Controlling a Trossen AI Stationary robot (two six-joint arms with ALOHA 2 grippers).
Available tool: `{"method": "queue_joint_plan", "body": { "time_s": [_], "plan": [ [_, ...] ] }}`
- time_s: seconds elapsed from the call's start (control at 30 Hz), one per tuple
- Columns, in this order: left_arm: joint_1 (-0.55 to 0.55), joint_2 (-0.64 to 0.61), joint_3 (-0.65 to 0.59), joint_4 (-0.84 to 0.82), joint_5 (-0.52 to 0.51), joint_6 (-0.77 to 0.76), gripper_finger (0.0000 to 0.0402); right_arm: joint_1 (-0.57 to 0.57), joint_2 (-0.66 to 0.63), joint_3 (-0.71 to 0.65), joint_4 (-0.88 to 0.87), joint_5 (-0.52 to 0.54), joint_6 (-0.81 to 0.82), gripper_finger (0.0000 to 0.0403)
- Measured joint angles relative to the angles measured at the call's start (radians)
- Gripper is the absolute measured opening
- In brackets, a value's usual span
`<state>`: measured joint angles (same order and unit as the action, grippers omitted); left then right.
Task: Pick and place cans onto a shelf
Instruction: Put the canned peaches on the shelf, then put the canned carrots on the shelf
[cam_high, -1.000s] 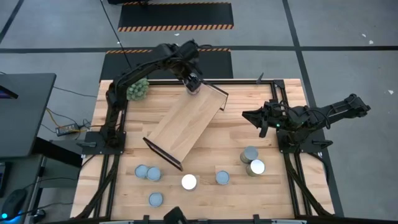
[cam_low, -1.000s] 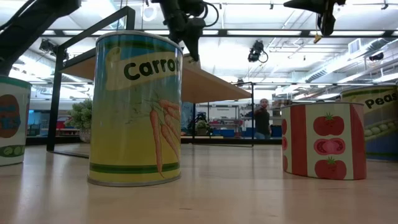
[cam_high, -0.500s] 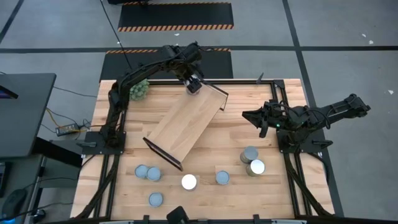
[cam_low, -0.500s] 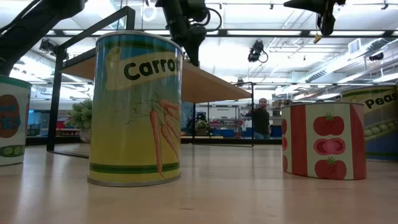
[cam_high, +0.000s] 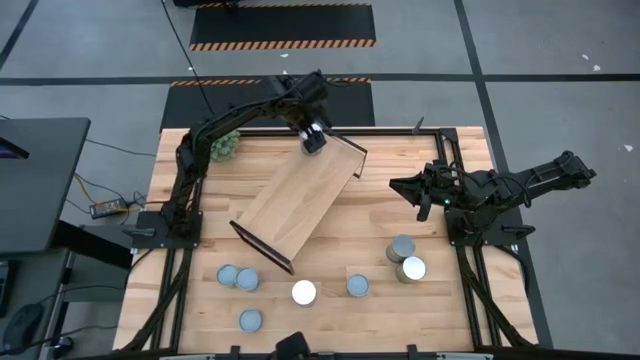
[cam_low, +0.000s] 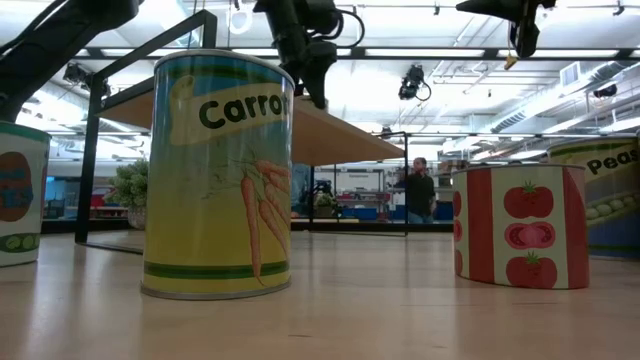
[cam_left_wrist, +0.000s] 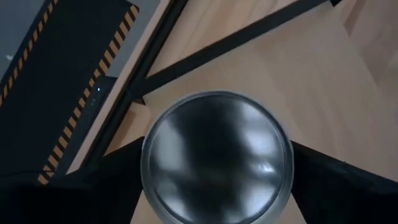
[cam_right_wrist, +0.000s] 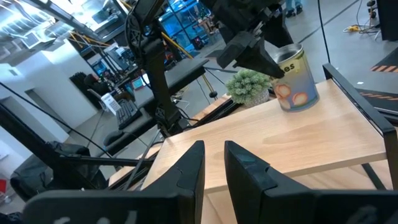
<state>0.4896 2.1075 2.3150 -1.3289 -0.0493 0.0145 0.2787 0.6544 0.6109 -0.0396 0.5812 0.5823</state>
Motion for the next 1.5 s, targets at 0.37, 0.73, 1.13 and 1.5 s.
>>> {"method": "queue_joint_plan", "body": {
  "time_s": [0.37, 0.73, 1.13, 1.5],
  "plan": [
    [-0.008, 0.0, 0.0, 0.049, -0.023, 0.016, 0.0397, 0.0, 0.0, 0.0, 0.0, -0.007, 0.001, 0.0068],
    [-0.015, -0.013, 0.039, 0.127, -0.066, 0.033, 0.0397, 0.0, 0.0, 0.0, 0.0, -0.008, 0.002, 0.0068],
    [-0.114, -0.147, 0.041, 0.125, 0.065, 0.192, 0.0371, 0.0, -0.001, 0.0, -0.013, -0.01, 0.001, 0.0068],
    [-0.373, -0.205, 0.041, 0.0, 0.19, 0.164, 0.0341, 0.0, -0.067, 0.0, -0.029, -0.011, -0.041, 0.0068]
  ]
}}
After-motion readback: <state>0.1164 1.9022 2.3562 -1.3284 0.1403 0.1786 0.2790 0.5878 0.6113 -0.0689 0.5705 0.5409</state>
